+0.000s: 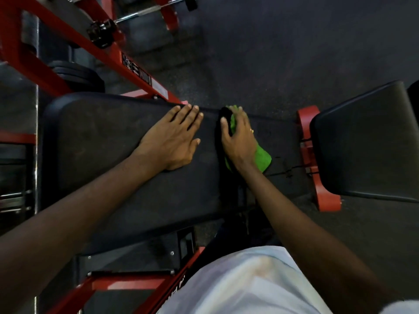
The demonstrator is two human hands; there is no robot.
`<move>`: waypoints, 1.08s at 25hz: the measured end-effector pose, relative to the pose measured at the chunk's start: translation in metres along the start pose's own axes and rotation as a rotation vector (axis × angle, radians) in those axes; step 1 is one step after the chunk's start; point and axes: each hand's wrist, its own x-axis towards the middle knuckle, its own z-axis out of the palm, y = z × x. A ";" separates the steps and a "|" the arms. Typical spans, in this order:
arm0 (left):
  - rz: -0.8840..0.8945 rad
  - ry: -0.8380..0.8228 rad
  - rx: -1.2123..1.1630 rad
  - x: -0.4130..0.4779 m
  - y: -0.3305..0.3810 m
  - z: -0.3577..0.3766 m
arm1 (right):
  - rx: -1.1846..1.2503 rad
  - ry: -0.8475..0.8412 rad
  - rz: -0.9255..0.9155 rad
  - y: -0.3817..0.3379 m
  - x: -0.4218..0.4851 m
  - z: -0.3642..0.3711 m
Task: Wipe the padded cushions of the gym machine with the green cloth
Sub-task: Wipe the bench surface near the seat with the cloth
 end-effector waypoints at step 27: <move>-0.012 -0.017 -0.050 0.001 0.002 0.000 | -0.001 0.016 -0.033 0.007 0.021 -0.006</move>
